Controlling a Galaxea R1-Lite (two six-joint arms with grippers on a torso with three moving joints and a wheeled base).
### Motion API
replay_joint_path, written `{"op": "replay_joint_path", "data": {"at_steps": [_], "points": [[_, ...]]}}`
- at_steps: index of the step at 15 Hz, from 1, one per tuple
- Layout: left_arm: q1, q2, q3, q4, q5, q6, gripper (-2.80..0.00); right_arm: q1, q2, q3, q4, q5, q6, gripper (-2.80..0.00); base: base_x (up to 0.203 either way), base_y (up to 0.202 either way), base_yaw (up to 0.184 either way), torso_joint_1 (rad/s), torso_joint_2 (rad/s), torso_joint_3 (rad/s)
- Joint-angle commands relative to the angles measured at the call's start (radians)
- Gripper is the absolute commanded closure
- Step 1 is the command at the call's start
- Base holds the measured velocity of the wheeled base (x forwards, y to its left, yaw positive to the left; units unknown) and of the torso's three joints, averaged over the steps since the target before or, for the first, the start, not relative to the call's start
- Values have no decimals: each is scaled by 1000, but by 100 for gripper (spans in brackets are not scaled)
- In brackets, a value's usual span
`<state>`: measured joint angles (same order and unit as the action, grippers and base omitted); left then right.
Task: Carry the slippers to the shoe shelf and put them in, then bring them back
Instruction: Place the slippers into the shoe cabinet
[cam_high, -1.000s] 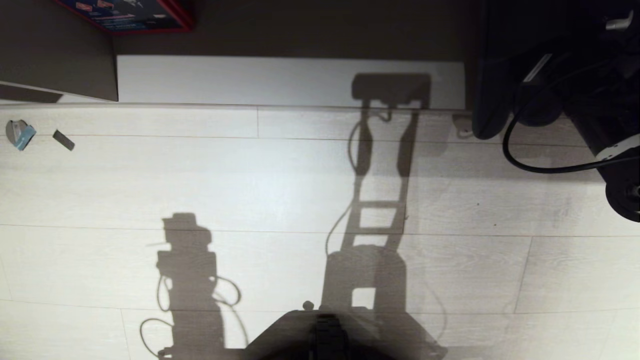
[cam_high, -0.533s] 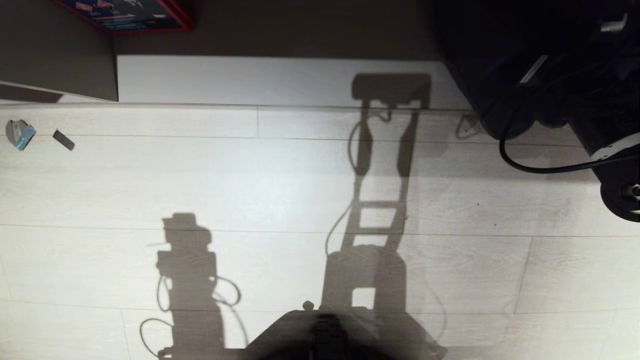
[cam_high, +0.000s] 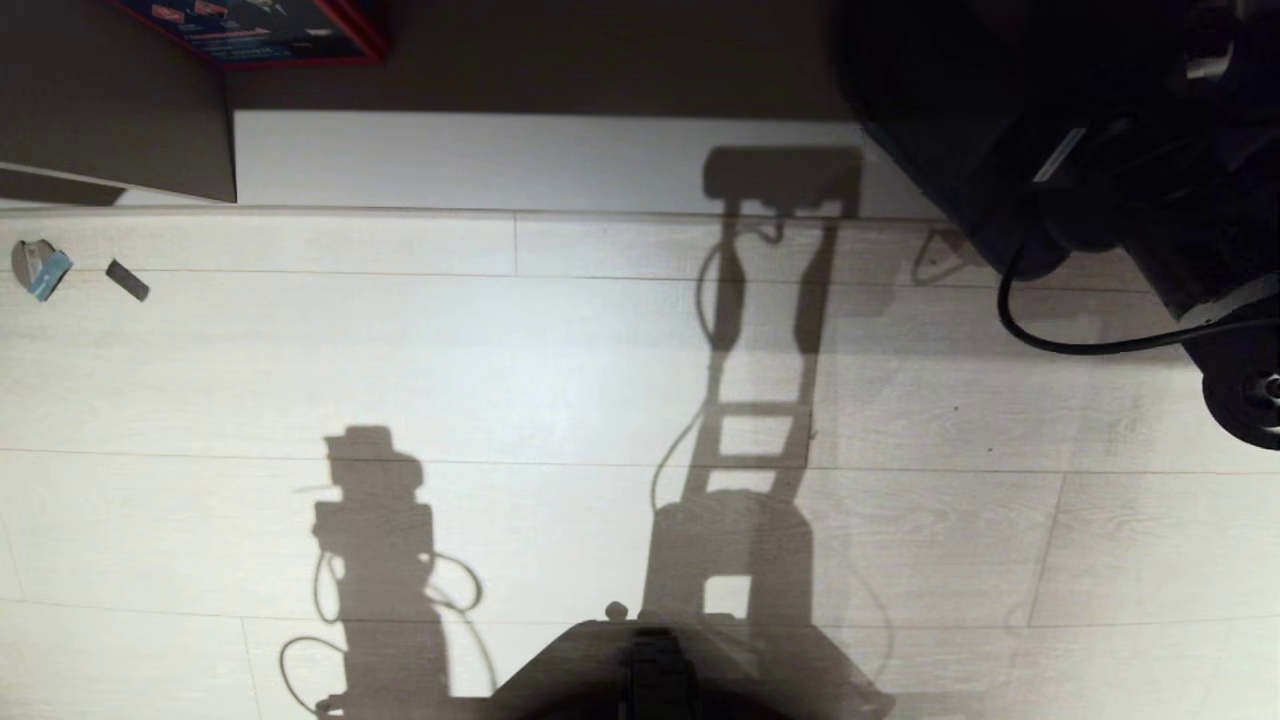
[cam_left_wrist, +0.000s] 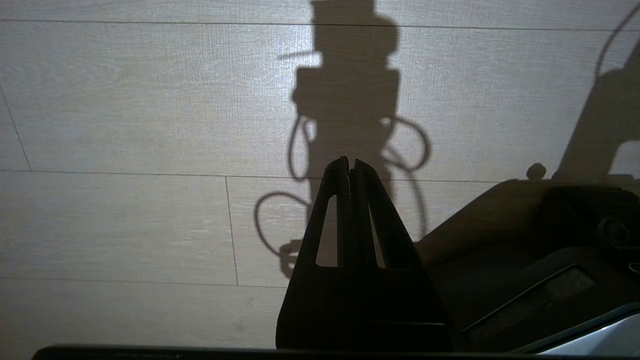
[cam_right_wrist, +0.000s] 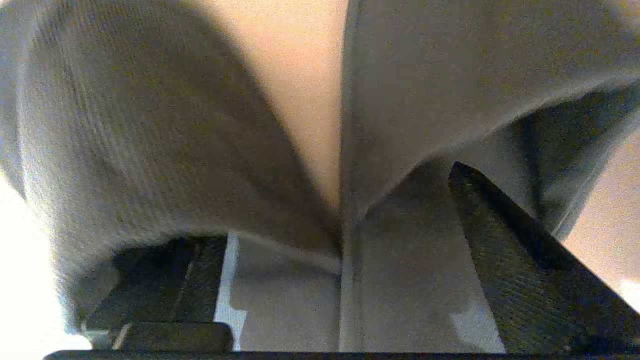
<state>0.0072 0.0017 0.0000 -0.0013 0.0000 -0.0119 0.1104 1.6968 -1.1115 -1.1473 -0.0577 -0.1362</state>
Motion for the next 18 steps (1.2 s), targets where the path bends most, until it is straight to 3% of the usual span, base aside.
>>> {"op": "replay_joint_path", "data": {"at_steps": [1,18], "points": [[0,0,0,0,0,0,0,0,-22,16,23,1,-4,-280,0,0,0,0,0,0],[0,0,0,0,0,0,0,43,-189,214,204,91,-17,-280,0,0,0,0,0,0]]}}
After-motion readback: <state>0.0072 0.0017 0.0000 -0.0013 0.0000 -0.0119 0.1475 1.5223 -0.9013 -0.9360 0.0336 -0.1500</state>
